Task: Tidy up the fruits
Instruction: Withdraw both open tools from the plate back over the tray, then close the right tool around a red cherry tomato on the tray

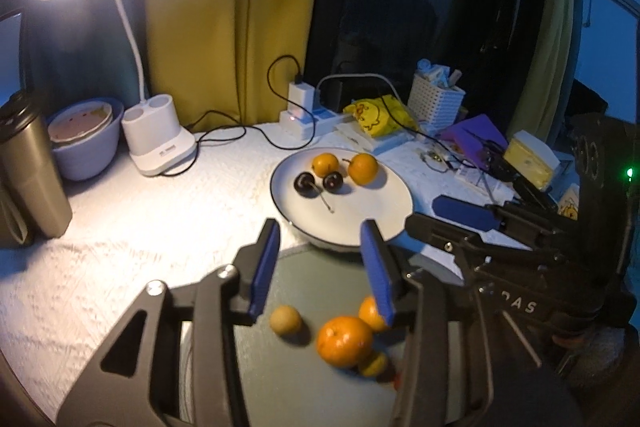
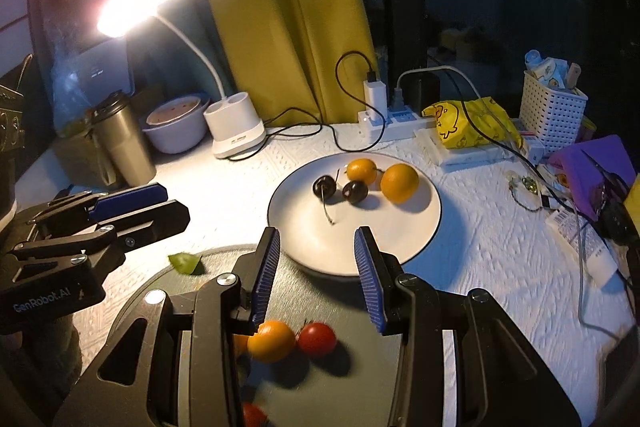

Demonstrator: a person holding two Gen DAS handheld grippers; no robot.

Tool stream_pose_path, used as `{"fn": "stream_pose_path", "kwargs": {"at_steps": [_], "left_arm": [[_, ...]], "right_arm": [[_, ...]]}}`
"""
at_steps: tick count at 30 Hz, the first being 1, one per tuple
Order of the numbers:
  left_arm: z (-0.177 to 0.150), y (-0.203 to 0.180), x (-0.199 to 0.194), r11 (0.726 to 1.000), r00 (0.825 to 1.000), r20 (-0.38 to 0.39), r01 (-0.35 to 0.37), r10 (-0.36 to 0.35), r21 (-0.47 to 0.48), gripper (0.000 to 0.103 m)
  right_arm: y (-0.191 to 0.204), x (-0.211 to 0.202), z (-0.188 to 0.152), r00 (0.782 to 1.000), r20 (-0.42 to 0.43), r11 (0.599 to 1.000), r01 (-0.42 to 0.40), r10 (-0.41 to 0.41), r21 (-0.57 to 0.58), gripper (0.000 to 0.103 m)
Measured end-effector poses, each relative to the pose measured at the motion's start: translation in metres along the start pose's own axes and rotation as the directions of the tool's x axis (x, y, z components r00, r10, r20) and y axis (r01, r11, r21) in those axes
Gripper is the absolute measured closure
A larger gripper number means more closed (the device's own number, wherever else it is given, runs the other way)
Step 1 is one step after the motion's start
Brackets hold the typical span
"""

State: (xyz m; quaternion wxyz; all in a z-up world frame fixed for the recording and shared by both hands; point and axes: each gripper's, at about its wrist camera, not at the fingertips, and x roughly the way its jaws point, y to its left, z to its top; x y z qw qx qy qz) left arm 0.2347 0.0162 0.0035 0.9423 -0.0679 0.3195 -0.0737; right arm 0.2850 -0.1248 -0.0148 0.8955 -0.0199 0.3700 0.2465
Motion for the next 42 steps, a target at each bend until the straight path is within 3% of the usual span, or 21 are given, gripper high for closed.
{"fn": "stream_pose_path", "kwargs": {"at_steps": [20,25,42], "left_arm": [[-0.045,-0.012,-0.021,1.000,1.000,-0.018,-0.004,0.004,-0.028,0.059],[-0.056,-0.016,-0.021,0.999,1.000,-0.030,-0.007,0.006,-0.039,0.059],[-0.088,-0.017,-0.016,0.997,0.996,-0.085,-0.032,0.026,-0.068,0.059]], "right_arm": [[0.021,-0.023,-0.049,0.998,-0.056,0.999,-0.030,0.029,-0.011,0.062],[0.021,-0.025,-0.063,0.997,-0.072,1.000,-0.028,0.027,-0.012,0.054],[0.032,-0.023,-0.095,0.987,-0.135,0.995,-0.089,0.082,-0.047,0.053]]}}
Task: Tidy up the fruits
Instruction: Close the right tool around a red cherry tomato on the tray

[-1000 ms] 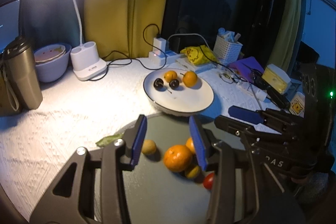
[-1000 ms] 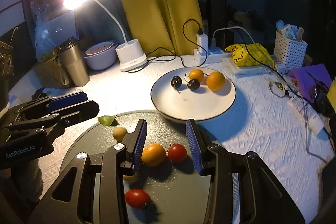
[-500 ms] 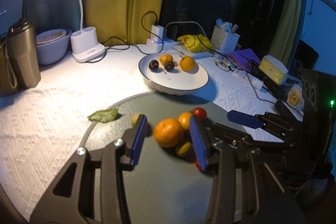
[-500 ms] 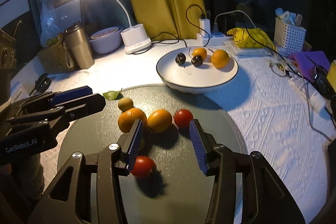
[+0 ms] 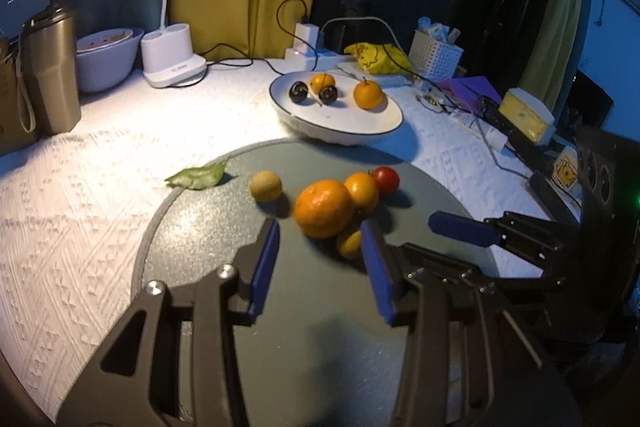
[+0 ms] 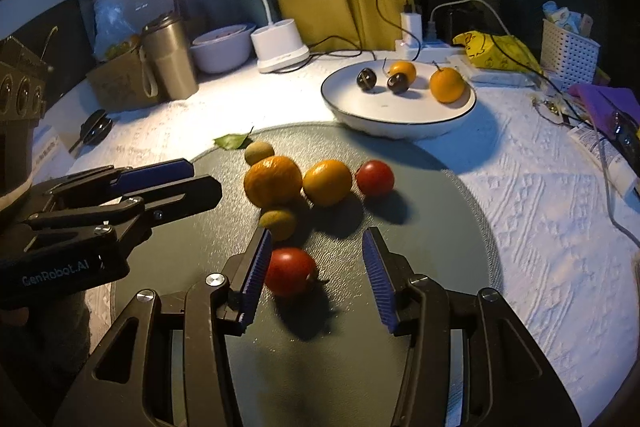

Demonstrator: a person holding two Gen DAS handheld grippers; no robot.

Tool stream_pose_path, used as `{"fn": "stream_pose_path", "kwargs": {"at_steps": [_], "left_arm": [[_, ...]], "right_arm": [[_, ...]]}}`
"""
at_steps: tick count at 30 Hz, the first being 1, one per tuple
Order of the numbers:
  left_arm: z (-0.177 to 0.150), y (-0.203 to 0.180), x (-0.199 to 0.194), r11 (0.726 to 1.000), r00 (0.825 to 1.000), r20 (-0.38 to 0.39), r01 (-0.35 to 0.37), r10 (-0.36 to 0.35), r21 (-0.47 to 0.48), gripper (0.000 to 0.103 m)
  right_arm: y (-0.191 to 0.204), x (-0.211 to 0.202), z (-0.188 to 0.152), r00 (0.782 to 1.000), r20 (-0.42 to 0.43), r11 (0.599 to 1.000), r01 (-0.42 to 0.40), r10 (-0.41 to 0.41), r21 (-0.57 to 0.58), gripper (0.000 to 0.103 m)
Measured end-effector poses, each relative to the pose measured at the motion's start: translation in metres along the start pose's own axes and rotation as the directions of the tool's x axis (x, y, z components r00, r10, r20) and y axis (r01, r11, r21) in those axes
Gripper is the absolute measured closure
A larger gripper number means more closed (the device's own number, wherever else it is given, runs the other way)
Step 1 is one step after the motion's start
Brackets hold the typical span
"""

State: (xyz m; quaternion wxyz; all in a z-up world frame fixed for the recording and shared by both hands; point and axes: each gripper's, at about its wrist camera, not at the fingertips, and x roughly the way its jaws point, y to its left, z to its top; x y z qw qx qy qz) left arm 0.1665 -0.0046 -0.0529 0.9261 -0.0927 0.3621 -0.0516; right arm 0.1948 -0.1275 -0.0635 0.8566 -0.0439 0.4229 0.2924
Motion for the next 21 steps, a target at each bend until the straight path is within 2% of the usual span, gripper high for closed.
{"fn": "stream_pose_path", "kwargs": {"at_steps": [8,15,17,18,21], "left_arm": [[-0.003,0.004,0.004,1.000,1.000,-0.018,-0.010,0.010,-0.016,0.059],[-0.004,0.007,0.006,1.000,1.000,-0.025,-0.012,0.012,-0.023,0.059],[-0.004,0.007,0.006,1.000,1.000,-0.027,-0.013,0.013,-0.025,0.059],[-0.004,0.007,0.006,1.000,1.000,-0.028,-0.014,0.013,-0.024,0.059],[-0.004,0.006,0.007,1.000,0.999,-0.032,-0.014,0.013,-0.022,0.059]], "right_arm": [[0.006,0.012,-0.003,0.999,-0.040,0.999,-0.033,0.032,-0.012,0.053],[0.018,0.020,-0.007,0.996,-0.081,0.996,-0.049,0.043,-0.072,0.054],[0.020,0.021,-0.009,0.995,-0.090,0.995,-0.051,0.043,-0.080,0.063],[0.020,0.022,-0.009,0.995,-0.092,0.995,-0.053,0.046,-0.085,0.071],[0.021,0.021,-0.010,0.995,-0.088,0.994,-0.054,0.045,-0.093,0.072]]}}
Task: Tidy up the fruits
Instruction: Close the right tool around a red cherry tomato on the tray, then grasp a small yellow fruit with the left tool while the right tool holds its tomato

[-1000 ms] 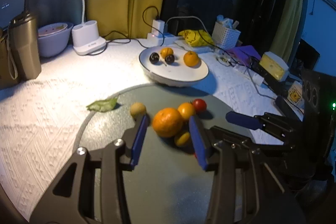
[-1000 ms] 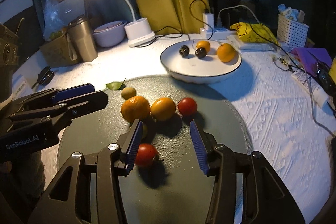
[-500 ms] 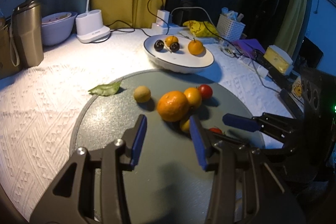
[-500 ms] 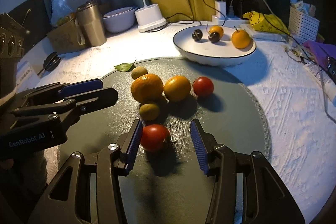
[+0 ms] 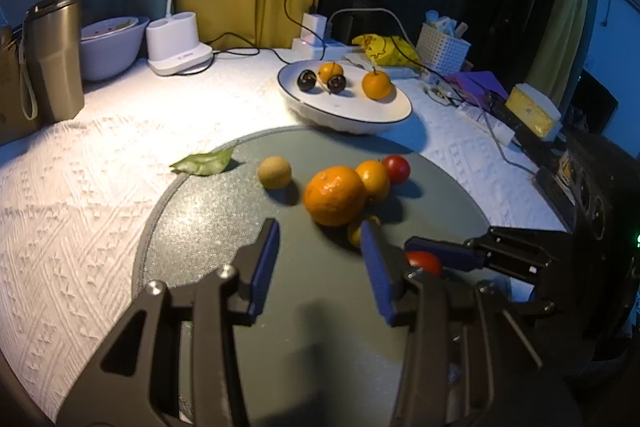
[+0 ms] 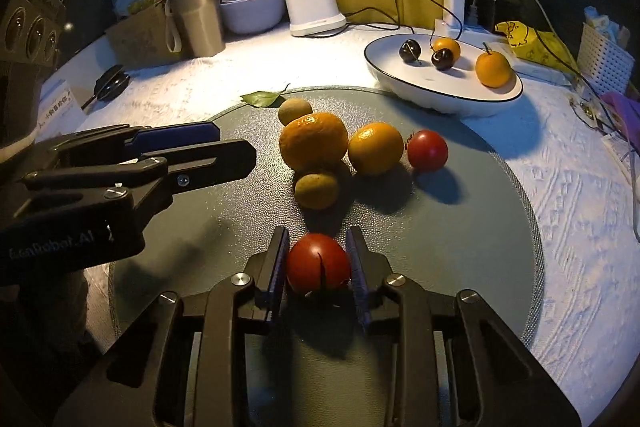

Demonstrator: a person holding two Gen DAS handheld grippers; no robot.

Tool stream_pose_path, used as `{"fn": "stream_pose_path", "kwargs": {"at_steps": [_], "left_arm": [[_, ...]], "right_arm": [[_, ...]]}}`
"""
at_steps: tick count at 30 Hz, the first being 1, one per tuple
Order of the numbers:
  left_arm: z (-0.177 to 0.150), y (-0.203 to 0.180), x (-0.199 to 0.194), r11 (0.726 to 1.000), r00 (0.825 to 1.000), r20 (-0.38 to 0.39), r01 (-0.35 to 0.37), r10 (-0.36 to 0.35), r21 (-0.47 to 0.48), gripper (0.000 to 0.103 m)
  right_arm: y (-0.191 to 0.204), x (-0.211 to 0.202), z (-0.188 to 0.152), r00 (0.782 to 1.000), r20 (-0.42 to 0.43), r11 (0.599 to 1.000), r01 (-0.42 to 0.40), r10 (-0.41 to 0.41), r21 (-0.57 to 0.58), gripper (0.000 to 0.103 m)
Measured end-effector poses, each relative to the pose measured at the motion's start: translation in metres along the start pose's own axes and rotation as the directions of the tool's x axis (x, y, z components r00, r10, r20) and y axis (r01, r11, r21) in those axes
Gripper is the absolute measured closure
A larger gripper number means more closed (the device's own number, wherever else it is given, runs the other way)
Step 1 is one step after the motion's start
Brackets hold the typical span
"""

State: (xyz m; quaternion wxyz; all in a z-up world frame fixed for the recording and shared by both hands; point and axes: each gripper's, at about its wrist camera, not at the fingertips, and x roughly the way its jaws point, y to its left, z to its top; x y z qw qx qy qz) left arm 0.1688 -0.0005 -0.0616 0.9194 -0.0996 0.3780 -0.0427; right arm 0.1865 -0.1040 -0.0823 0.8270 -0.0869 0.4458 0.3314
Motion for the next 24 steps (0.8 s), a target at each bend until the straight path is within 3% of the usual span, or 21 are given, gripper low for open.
{"fn": "stream_pose_path", "kwargs": {"at_steps": [24], "left_arm": [[0.003,-0.036,0.045,0.999,0.993,-0.121,0.003,0.002,0.043,0.059]], "right_arm": [[-0.052,-0.016,-0.002,0.997,0.066,0.996,0.032,-0.037,0.084,0.072]]}}
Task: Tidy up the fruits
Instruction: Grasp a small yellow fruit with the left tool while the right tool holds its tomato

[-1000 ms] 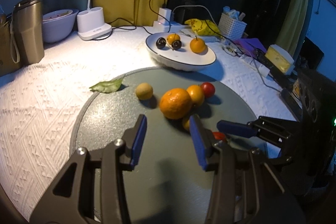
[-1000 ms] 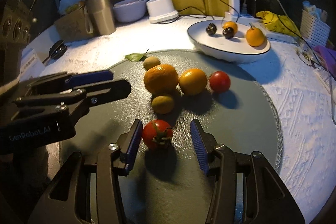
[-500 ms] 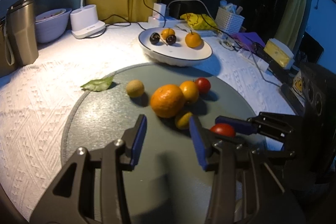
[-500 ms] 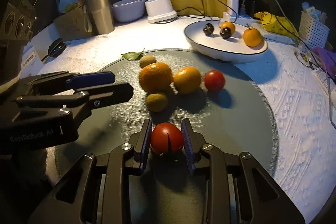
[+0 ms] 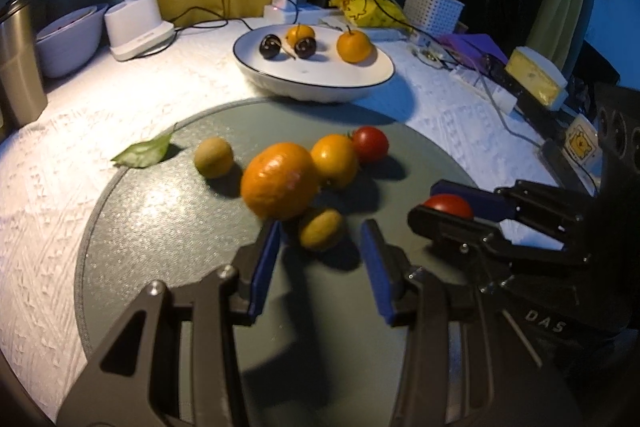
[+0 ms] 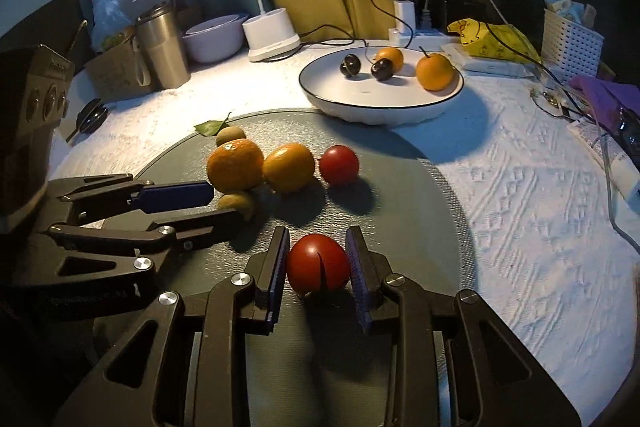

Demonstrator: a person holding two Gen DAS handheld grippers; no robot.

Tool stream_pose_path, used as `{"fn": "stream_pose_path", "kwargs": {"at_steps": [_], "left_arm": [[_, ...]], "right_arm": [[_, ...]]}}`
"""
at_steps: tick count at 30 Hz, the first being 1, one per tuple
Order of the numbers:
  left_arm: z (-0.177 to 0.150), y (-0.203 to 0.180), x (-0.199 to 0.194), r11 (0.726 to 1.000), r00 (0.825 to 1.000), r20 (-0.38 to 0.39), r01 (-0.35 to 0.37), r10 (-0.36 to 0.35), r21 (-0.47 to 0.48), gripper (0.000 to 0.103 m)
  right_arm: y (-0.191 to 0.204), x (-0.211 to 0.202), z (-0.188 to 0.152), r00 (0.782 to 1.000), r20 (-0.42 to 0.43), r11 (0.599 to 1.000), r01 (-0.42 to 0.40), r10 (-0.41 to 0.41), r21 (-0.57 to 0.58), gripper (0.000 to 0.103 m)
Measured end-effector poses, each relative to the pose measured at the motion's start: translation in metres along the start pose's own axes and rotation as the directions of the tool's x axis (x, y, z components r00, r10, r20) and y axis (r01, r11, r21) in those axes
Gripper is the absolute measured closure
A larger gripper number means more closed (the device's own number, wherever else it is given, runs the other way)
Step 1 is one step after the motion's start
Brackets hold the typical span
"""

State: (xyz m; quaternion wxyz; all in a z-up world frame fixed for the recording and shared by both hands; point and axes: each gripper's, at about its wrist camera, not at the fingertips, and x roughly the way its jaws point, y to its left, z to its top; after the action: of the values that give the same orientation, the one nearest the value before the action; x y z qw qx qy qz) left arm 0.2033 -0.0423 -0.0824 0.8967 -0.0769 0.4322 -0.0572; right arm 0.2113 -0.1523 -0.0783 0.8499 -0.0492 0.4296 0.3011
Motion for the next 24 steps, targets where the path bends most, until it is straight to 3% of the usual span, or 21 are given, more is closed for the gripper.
{"fn": "stream_pose_path", "kwargs": {"at_steps": [6,11,24], "left_arm": [[0.002,-0.003,0.008,1.000,1.000,-0.011,-0.010,0.010,0.008,0.060],[0.002,-0.004,0.011,1.000,1.000,-0.015,-0.008,0.009,0.016,0.077],[0.008,-0.004,-0.009,0.999,0.999,0.023,0.031,-0.032,0.037,0.077]], "right_arm": [[-0.005,-0.002,0.002,1.000,0.013,1.000,-0.004,0.003,0.007,0.072],[-0.007,-0.004,0.003,1.000,0.019,1.000,0.001,-0.001,0.009,0.072],[0.001,-0.012,0.010,0.999,0.038,1.000,0.016,-0.016,-0.008,0.072]]}}
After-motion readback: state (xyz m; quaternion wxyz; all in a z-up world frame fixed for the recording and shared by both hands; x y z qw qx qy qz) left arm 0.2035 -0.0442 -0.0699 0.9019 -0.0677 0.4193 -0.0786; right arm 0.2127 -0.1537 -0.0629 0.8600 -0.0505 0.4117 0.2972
